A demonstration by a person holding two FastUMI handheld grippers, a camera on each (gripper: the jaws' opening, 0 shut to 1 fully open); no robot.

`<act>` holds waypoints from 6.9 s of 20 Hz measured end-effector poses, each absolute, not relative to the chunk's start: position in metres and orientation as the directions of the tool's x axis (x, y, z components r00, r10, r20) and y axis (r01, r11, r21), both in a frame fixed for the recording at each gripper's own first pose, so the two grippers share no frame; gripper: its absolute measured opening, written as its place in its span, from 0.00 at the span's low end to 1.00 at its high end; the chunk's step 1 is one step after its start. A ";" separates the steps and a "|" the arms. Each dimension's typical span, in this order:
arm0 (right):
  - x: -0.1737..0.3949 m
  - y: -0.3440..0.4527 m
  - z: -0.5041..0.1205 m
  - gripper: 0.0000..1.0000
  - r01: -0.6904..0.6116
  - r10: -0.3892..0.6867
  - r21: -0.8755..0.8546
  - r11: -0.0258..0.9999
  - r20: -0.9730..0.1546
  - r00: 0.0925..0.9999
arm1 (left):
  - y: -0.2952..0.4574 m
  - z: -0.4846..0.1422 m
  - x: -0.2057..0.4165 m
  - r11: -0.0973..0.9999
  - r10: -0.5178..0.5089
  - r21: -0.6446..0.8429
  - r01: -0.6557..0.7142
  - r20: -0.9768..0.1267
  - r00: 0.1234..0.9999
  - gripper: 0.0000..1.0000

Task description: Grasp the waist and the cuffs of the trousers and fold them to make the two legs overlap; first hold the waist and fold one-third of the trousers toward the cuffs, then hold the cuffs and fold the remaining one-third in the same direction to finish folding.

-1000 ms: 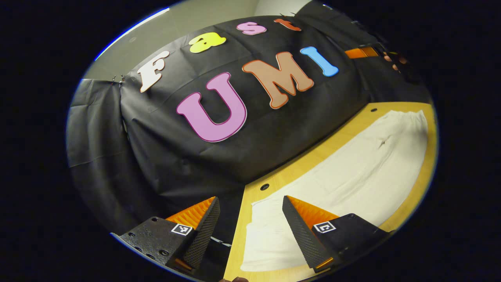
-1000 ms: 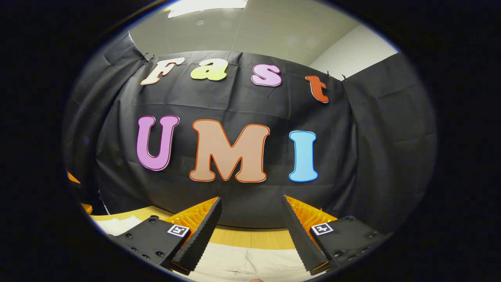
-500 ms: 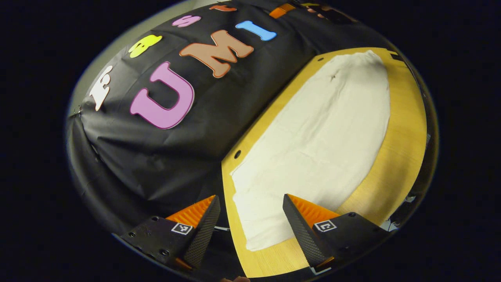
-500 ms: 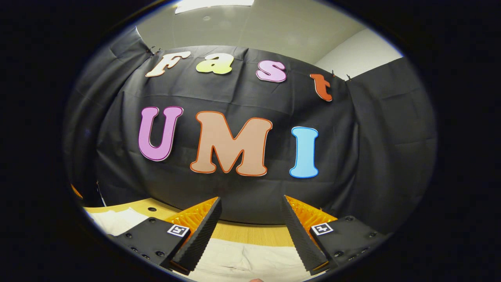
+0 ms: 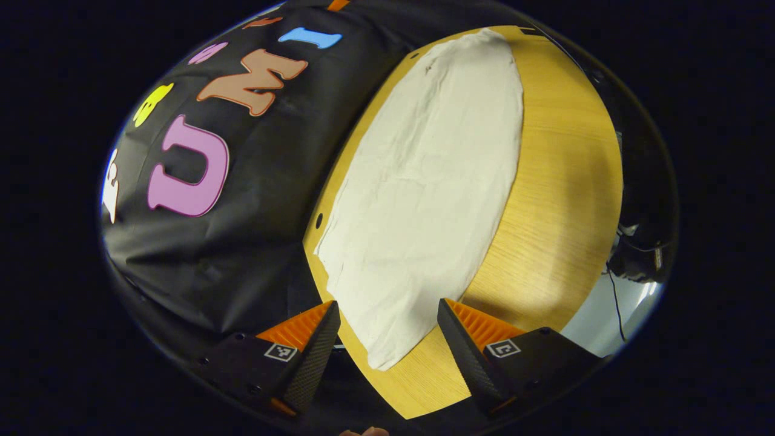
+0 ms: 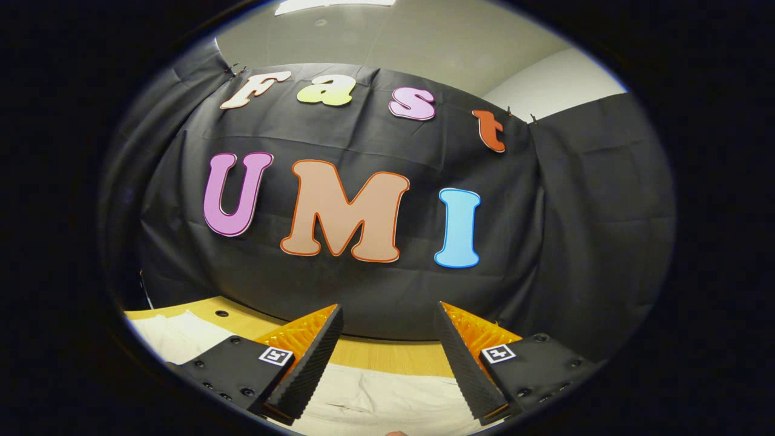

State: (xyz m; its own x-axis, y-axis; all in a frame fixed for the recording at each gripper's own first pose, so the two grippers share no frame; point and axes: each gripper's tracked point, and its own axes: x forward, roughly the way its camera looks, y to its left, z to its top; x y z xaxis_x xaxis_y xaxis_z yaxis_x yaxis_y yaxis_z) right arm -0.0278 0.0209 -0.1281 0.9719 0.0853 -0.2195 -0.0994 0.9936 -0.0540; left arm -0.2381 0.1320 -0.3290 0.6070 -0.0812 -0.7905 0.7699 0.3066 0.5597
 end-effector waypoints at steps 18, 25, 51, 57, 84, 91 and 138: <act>-0.038 -0.017 -0.139 0.97 -0.030 -0.001 -0.129 0.991 -0.234 0.972 | 0.131 -0.372 -0.214 0.057 -0.076 0.482 0.874 -0.871 0.485 0.88; -0.039 -0.026 -0.143 0.97 -0.035 -0.001 -0.143 0.989 -0.246 0.969 | 0.126 -0.386 -0.209 0.049 -0.066 0.456 0.889 -0.886 0.458 0.47; -0.159 -0.152 -0.312 0.98 -0.517 0.036 -0.534 0.670 -0.671 0.740 | 0.128 -0.395 -0.214 0.046 -0.045 0.508 0.860 -0.859 0.510 0.00; -0.212 -0.159 -0.362 1.00 -0.736 0.094 -0.522 0.431 -0.785 0.612 | 0.127 -0.393 -0.216 0.050 -0.042 0.510 0.859 -0.858 0.512 0.00; -0.222 -0.173 -0.444 0.22 -0.873 0.020 -0.470 0.130 -0.879 0.476 | 0.130 -0.396 -0.211 0.054 -0.001 0.536 0.842 -0.844 0.537 0.00; -0.215 -0.172 -0.436 0.06 -0.860 0.020 -0.465 0.212 -0.878 0.479 | 0.133 -0.396 -0.210 0.117 0.024 0.530 0.840 -0.847 0.531 0.00; 0.083 -0.084 -0.482 0.08 -0.327 -0.284 -0.617 0.716 -0.685 0.671 | 0.124 -0.385 0.073 0.621 0.100 0.643 0.449 -0.633 0.768 0.00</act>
